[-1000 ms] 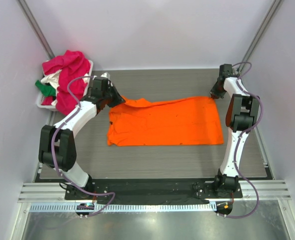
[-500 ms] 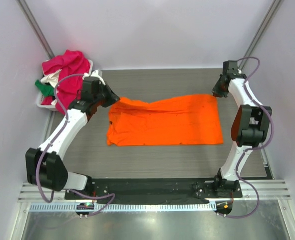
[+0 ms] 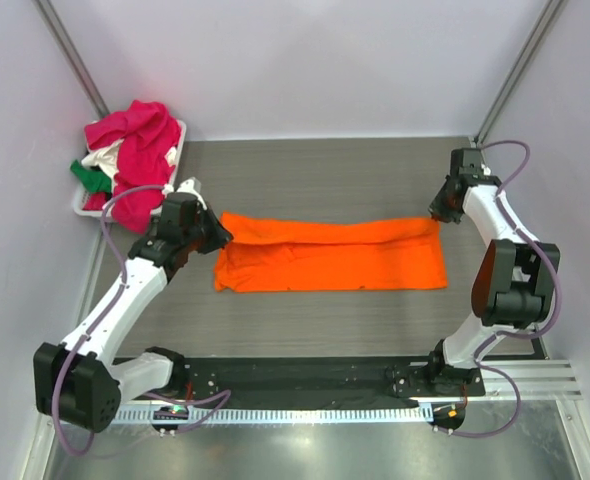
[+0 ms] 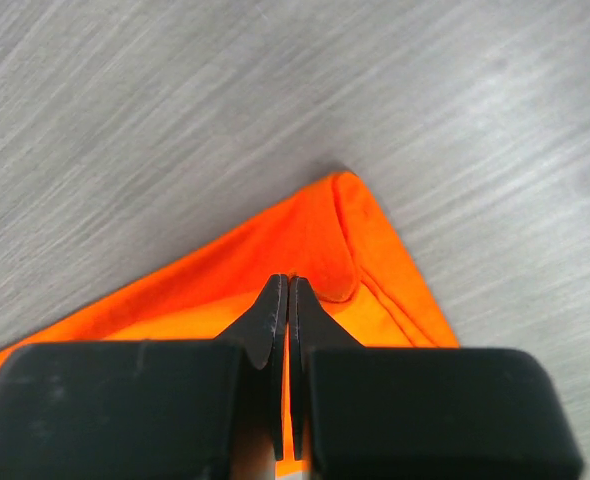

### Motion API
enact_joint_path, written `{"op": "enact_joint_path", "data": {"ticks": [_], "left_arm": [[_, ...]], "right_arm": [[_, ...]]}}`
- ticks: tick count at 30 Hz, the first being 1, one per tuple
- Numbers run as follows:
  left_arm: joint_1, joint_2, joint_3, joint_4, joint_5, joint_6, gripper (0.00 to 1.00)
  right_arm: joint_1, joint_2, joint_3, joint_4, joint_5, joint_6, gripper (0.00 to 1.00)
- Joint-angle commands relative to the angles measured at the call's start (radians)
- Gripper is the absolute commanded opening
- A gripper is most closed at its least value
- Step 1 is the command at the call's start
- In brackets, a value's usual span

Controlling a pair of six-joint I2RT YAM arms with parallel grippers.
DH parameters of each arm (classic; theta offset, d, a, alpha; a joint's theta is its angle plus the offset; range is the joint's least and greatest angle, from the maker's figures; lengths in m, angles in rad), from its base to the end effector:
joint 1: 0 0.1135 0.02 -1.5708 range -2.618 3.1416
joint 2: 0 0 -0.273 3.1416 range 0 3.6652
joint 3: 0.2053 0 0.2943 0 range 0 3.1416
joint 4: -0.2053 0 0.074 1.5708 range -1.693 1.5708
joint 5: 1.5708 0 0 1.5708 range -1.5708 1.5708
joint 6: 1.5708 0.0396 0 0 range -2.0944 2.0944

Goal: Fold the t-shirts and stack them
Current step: Fold the tshirt

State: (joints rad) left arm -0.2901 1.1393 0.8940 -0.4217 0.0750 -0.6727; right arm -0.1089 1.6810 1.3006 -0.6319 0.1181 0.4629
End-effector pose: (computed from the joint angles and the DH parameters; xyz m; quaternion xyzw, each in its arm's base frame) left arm 0.2761 -0.0855 0.2795 -0.1548 0.8857 -0.2319 0.3712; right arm 0.3970 -0.0481 0.2375 0.2862 0.9160 -0.0074 0.2808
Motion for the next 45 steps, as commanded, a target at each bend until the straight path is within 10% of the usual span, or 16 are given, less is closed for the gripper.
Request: {"op": "enact_joint_path", "data": {"ticks": [1, 13, 15, 18, 25, 31, 45], "left_arm": [[-0.012, -0.056, -0.02, -0.012, -0.035, -0.001, 0.0], [-0.06, -0.177, -0.2, -0.037, -0.067, -0.125, 0.01], [-0.067, -0.191, -0.245, -0.063, -0.095, -0.166, 0.15], [-0.078, -0.228, -0.283, -0.089, -0.083, -0.217, 0.35], [-0.089, -0.32, -0.265, -0.146, -0.155, -0.248, 0.69], [-0.089, -0.063, -0.164, -0.022, -0.149, -0.229, 0.66], [-0.092, 0.626, 0.171, 0.058, -0.182, -0.292, 0.59]], "right_arm": [[-0.018, -0.093, -0.035, 0.04, 0.026, 0.025, 0.01], [-0.038, -0.164, -0.208, 0.074, 0.034, 0.06, 0.02], [-0.057, -0.159, -0.224, 0.074, 0.019, 0.077, 0.5], [-0.081, -0.165, -0.224, 0.074, 0.014, 0.101, 0.9], [-0.022, -0.135, -0.106, 0.078, -0.089, 0.06, 0.9], [0.172, -0.029, -0.06, 0.086, -0.143, 0.045, 0.86], [0.202, 0.017, -0.325, 0.126, -0.123, 0.091, 0.84]]}}
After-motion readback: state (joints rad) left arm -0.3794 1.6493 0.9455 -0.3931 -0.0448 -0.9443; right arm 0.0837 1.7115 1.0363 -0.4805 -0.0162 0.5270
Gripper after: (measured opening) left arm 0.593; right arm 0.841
